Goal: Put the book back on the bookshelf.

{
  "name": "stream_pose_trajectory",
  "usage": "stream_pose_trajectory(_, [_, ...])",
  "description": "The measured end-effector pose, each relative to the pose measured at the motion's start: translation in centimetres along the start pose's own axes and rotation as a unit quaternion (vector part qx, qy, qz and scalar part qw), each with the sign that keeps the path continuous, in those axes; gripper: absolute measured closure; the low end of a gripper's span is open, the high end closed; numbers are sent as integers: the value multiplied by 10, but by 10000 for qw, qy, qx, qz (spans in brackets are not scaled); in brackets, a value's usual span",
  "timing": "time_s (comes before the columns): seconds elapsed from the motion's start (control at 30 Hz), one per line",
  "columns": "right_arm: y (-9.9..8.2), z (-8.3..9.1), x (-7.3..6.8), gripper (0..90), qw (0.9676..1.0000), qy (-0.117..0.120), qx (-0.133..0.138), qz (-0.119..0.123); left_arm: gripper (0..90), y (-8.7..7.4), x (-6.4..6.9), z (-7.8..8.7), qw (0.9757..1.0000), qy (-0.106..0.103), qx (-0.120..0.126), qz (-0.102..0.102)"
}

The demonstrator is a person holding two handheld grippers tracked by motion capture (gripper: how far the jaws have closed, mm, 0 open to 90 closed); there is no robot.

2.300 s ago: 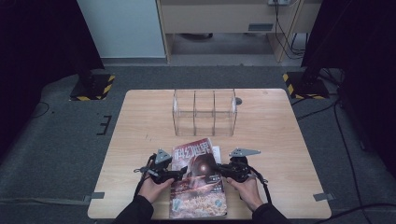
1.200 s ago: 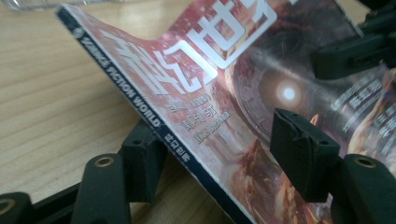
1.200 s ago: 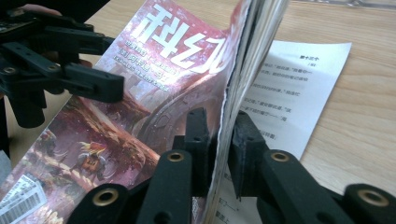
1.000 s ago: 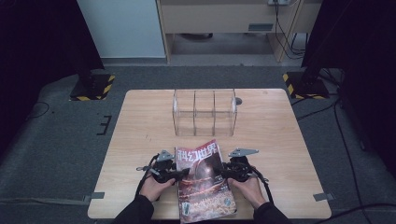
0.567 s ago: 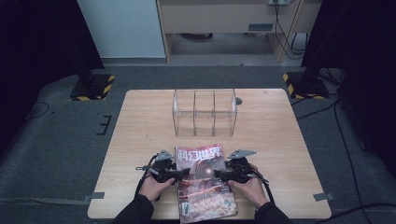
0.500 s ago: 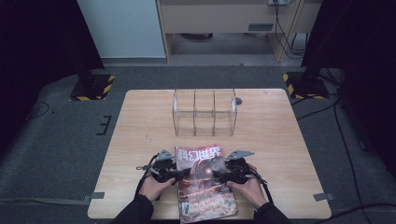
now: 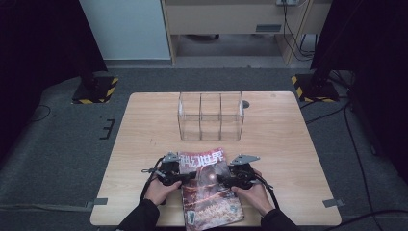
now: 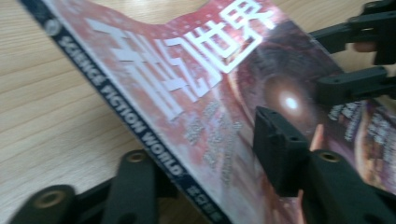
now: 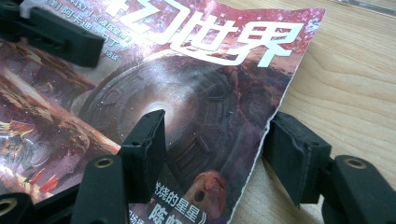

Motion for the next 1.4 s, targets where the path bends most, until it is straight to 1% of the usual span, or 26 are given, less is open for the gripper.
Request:
stream_pose_trajectory(0.1, [-1, -1, 1, 375, 10000, -13, -19, -9, 625, 2, 1, 3, 9999, -38, 102, 69])
stream_pose_trajectory(0.17, [-1, 0, 1, 340, 10000, 6, -50, -5, 658, 4, 3, 5, 9997, -100, 157, 163])
stream_pose_trajectory(0.27, [-2, 1, 2, 315, 10000, -31, -90, 23, 680, 5, 4, 6, 9995, -134, 183, 224])
stream_pose_trajectory(0.3, [-1, 2, 3, 311, 10000, -54, -79, -23, 686, 6, 5, 7, 9994, -143, 200, 226])
stream_pose_trajectory(0.37, [0, 5, 8, 294, 9999, -100, -34, -39, 701, 8, 7, 9, 9990, -184, 242, 325])
stream_pose_trajectory(0.43, [2, 9, 14, 277, 9998, -155, 0, -128, 715, 10, 9, 11, 9988, -219, 243, 354])
stream_pose_trajectory(0.47, [2, 12, 18, 270, 9997, -198, 11, -105, 720, 12, 11, 12, 9987, -226, 260, 379])
stream_pose_trajectory(0.57, [5, 22, 32, 245, 9991, -355, 82, -210, 737, 16, 14, 16, 9983, -278, 251, 453])
stream_pose_trajectory(0.67, [8, 31, 46, 226, 9983, -538, 104, -216, 754, 21, 17, 21, 9978, -311, 281, 512])
stream_pose_trajectory(0.8, [7, 41, 62, 199, 9971, -703, 131, -266, 774, 29, 19, 27, 9971, -359, 397, 540])
stream_pose_trajectory(0.93, [-1, 43, 77, 145, 9956, -891, 37, -302, 791, 37, 19, 34, 9967, -391, 469, 531])
stream_pose_trajectory(1.0, [-7, 43, 84, 125, 9946, -986, -98, -318, 799, 41, 19, 38, 9964, -413, 515, 528])
stream_pose_trajectory(1.07, [-12, 43, 89, 117, 9934, -1070, -221, -334, 810, 46, 19, 42, 9955, -464, 583, 581])
stream_pose_trajectory(1.17, [-18, 46, 97, 104, 9921, -1124, -444, -352, 828, 54, 19, 50, 9941, -519, 710, 636])
stream_pose_trajectory(1.3, [-25, 54, 107, 93, 9907, -1231, -520, -255, 835, 63, 20, 60, 9929, -547, 831, 660])
stream_pose_trajectory(1.33, [-26, 57, 109, 92, 9905, -1235, -537, -264, 835, 65, 20, 63, 9924, -558, 866, 675])
stream_pose_trajectory(1.4, [-29, 62, 116, 89, 9895, -1328, -503, -280, 835, 69, 22, 68, 9916, -594, 928, 675])
Point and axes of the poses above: each handheld gripper's, and its own axes: z roughly backward along the jaws, y roughly out of its top, x roughly to its right, the point moved 8 cm from there along -z, roughly forward along the jaws, and after that the axes turned 4 degrees about -y, right-handed, at the moved point
